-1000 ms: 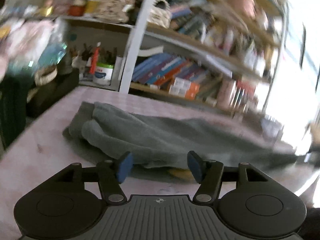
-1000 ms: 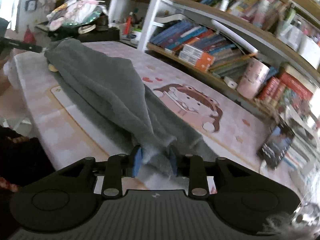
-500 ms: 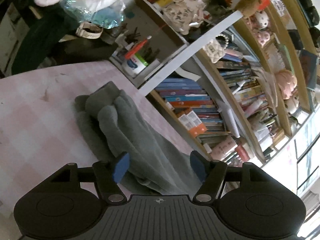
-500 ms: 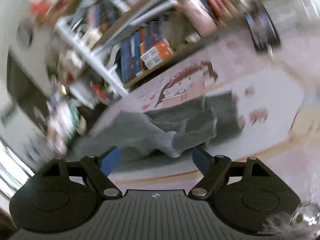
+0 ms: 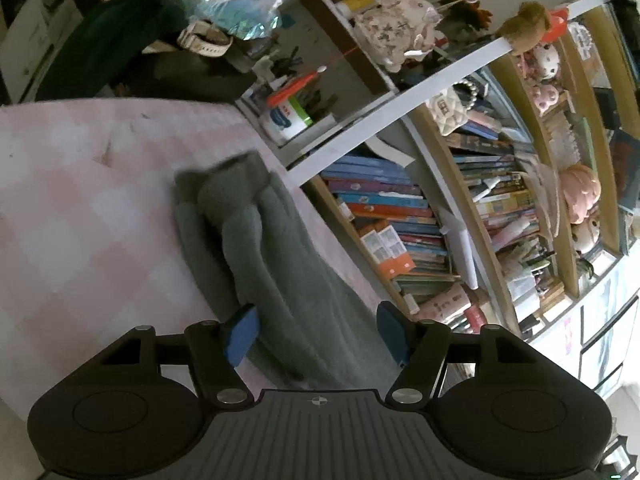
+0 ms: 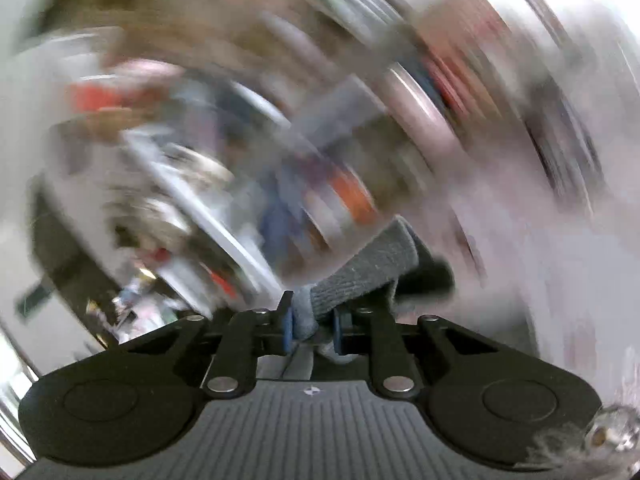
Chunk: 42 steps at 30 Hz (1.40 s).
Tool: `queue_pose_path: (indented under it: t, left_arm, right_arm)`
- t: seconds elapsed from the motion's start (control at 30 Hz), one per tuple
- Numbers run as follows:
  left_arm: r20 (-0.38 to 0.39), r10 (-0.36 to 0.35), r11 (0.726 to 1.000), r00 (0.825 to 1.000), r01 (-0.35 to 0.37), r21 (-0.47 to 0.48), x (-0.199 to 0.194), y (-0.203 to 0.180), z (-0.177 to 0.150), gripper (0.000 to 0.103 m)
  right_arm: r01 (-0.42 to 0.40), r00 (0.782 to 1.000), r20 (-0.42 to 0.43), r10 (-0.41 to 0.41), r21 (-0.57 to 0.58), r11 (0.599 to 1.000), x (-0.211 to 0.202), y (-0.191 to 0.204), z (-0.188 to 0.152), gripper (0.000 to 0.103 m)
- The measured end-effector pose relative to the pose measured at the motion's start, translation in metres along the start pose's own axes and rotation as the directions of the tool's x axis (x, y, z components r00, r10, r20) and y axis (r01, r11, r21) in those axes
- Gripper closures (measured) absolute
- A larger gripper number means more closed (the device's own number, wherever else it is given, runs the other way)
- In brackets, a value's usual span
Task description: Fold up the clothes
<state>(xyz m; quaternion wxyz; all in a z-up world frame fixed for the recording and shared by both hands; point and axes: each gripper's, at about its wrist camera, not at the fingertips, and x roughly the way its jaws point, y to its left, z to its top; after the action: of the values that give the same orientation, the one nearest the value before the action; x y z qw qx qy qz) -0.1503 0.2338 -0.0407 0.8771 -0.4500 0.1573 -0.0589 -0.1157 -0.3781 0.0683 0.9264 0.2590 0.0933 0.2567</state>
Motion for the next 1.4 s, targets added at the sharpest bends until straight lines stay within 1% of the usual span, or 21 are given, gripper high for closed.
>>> queue_pose_path:
  t: [0.07,0.13,0.17,0.27,0.37,0.47,0.53,0.6,0.63,0.67,0.77,0.83,0.87,0.9,0.97,1.07,1.13,1.2,1.27,1.33,1.4]
  left_arm:
    - [0.002,-0.001,1.0,1.0,0.001,0.003,-0.002,0.0,0.0,0.038]
    - [0.001,0.002,1.0,1.0,-0.002,0.003,-0.002,0.0,0.0,0.038]
    - [0.0,0.005,1.0,1.0,-0.005,0.002,-0.001,0.0,0.0,0.038]
    - [-0.002,0.016,1.0,1.0,-0.016,0.003,-0.001,-0.001,0.0,0.038]
    - [0.002,0.025,1.0,1.0,-0.025,0.017,-0.001,-0.005,0.0,0.037]
    - [0.001,0.024,0.999,1.0,-0.024,0.024,0.001,-0.007,0.001,0.037]
    - [-0.002,0.033,0.999,0.999,-0.033,0.029,0.006,-0.007,0.002,0.037]
    - [0.003,0.064,0.997,0.998,-0.064,0.052,0.012,-0.011,0.004,0.037]
    - [0.009,0.093,0.993,0.996,-0.093,0.07,0.016,-0.014,0.004,0.037]
    - [0.015,0.12,0.989,0.993,-0.121,0.086,0.019,-0.016,0.004,0.039]
    - [0.021,0.151,0.985,0.988,-0.152,0.083,0.029,-0.02,0.005,0.039]
    - [0.026,0.154,0.984,0.988,-0.155,0.088,0.035,-0.021,0.003,0.054]
    - [0.03,0.16,0.983,0.987,-0.162,0.087,0.039,-0.021,0.003,0.072]
    - [0.034,0.167,0.982,0.985,-0.169,0.087,0.043,-0.02,0.004,0.098]
    - [0.08,0.149,0.982,0.986,-0.157,0.106,0.04,-0.026,0.003,0.098]
    - [0.223,-0.022,0.957,0.975,-0.045,0.288,0.014,-0.061,-0.006,0.097]
    - [0.233,-0.026,0.954,0.972,-0.046,0.297,0.005,-0.068,-0.002,0.097]
    - [0.193,0.109,0.969,0.975,-0.148,0.199,0.008,-0.047,0.007,0.097]
    - [0.117,0.241,0.959,0.963,-0.255,0.121,0.016,-0.021,0.011,0.096]
    - [0.073,0.263,0.959,0.962,-0.269,0.084,0.02,-0.005,0.005,0.095]
    - [0.068,0.28,0.951,0.957,-0.287,0.119,0.021,-0.008,0.003,0.086]
  right_arm:
    - [0.037,0.999,0.017,-0.036,-0.068,0.997,-0.009,0.009,-0.002,0.086]
    - [0.153,0.983,-0.102,-0.154,-0.016,0.988,-0.002,-0.012,-0.017,0.086]
    - [0.216,0.963,-0.168,-0.212,0.008,0.976,0.002,-0.024,-0.025,0.086]
    - [0.378,0.874,-0.374,-0.31,0.121,0.918,0.012,-0.076,-0.06,0.084]
    - [0.351,0.893,-0.373,-0.25,0.23,0.908,0.001,-0.098,-0.073,0.079]
    - [0.345,0.9,-0.354,-0.254,0.221,0.912,0.001,-0.093,-0.069,0.064]
    - [0.344,0.904,-0.334,-0.266,0.201,0.917,0.002,-0.088,-0.066,0.063]
    - [0.351,0.902,-0.332,-0.274,0.198,0.915,0.004,-0.089,-0.068,0.066]
    - [0.36,0.899,-0.333,-0.284,0.194,0.913,0.004,-0.089,-0.07,0.076]
    - [0.37,0.895,-0.332,-0.297,0.183,0.911,0.006,-0.091,-0.071,0.081]
    - [0.377,0.891,-0.317,-0.324,0.121,0.918,0.009,-0.091,-0.074,0.087]
    - [0.375,0.887,-0.308,-0.343,0.047,0.926,0.009,-0.084,-0.075,0.088]
    - [0.376,0.884,-0.304,-0.355,0.011,0.927,0.009,-0.081,-0.077,0.088]
    - [0.378,0.882,-0.301,-0.363,-0.012,0.926,0.01,-0.079,-0.078,0.088]
    - [0.381,0.878,-0.298,-0.375,-0.039,0.924,0.011,-0.078,-0.08,0.088]
    - [0.383,0.877,-0.298,-0.377,-0.043,0.923,0.011,-0.079,-0.082,0.087]
    - [0.383,0.877,-0.295,-0.379,-0.047,0.923,0.011,-0.079,-0.083,0.087]
    - [0.379,0.878,-0.292,-0.378,-0.055,0.924,0.01,-0.078,-0.084,0.087]
    - [0.374,0.879,-0.296,-0.373,-0.055,0.926,0.01,-0.079,-0.084,0.087]
    - [0.372,0.878,-0.298,-0.373,-0.062,0.926,0.011,-0.078,-0.083,0.087]
    - [0.374,0.876,-0.298,-0.38,-0.078,0.924,0.012,-0.076,-0.083,0.087]
